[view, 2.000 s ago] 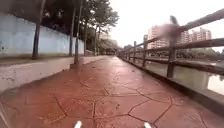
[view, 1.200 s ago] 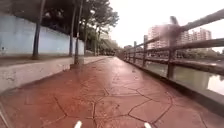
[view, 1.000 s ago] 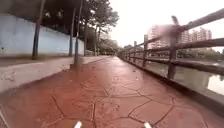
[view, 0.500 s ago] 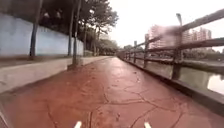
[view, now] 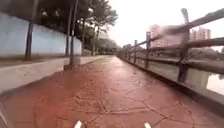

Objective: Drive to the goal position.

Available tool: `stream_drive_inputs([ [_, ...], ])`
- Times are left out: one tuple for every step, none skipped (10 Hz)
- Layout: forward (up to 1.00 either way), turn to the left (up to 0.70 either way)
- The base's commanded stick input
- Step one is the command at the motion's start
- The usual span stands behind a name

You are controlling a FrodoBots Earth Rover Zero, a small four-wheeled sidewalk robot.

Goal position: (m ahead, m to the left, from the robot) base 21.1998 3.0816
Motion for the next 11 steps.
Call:
stream_drive_inputs([
  [0.50,0.00],
  [0.50,0.00],
  [0.50,0.00],
  [0.50,0.00],
  [0.50,0.00],
  [0.50,0.00],
  [0.50,0.00],
  [0.50,0.00],
  [0.50,0.00],
  [0.50,0.00],
  [0.50,0.00],
])
